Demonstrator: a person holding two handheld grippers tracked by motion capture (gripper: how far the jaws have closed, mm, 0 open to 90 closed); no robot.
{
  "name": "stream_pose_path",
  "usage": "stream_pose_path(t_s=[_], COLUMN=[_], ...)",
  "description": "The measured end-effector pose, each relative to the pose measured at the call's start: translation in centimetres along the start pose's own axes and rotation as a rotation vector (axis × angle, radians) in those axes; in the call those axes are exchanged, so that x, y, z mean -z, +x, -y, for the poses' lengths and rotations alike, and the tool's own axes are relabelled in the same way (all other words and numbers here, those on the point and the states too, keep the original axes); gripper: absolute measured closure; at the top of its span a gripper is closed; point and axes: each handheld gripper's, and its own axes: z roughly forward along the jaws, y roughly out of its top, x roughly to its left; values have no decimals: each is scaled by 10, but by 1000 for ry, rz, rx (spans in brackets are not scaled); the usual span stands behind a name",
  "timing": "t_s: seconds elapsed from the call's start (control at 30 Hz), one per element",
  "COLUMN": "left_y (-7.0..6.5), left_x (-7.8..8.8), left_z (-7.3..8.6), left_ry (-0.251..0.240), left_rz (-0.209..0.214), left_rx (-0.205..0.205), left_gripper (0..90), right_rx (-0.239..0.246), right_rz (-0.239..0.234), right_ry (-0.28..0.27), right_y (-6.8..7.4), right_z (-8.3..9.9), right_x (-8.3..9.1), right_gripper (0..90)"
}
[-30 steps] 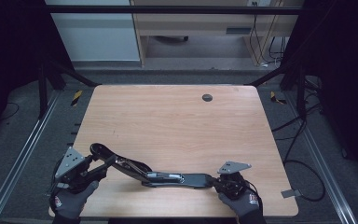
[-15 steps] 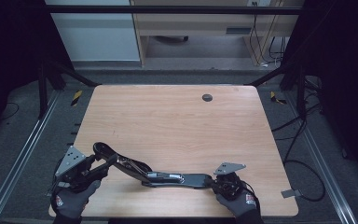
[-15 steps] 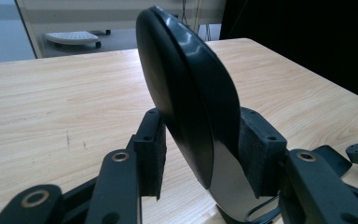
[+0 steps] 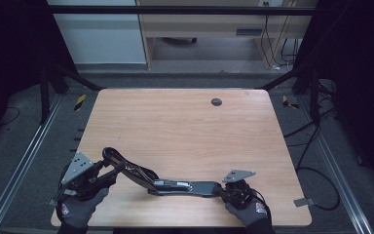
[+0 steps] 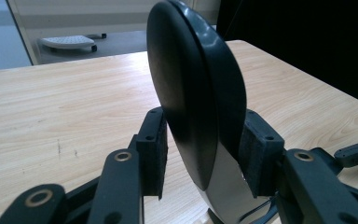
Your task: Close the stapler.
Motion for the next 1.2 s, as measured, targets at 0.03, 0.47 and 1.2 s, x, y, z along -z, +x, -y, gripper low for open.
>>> stream_pose_path(t_s=[0.03, 0.47, 1.2], left_y=[-1, -26, -55], left_x=[0, -13, -28], left_z=[-1, -13, -21], left_ry=[-1, -19, -16], left_rz=[1, 31, 9], left_rx=[-3, -66, -172], left_gripper=[566, 586, 582], right_rx=[2, -1, -6], right_rz=[-2, -2, 0], right_ry=[-3, -3, -1], right_y=[0, -1, -1], right_z=[0, 0, 0], right_x=[0, 0, 0], right_gripper=[900, 900, 900])
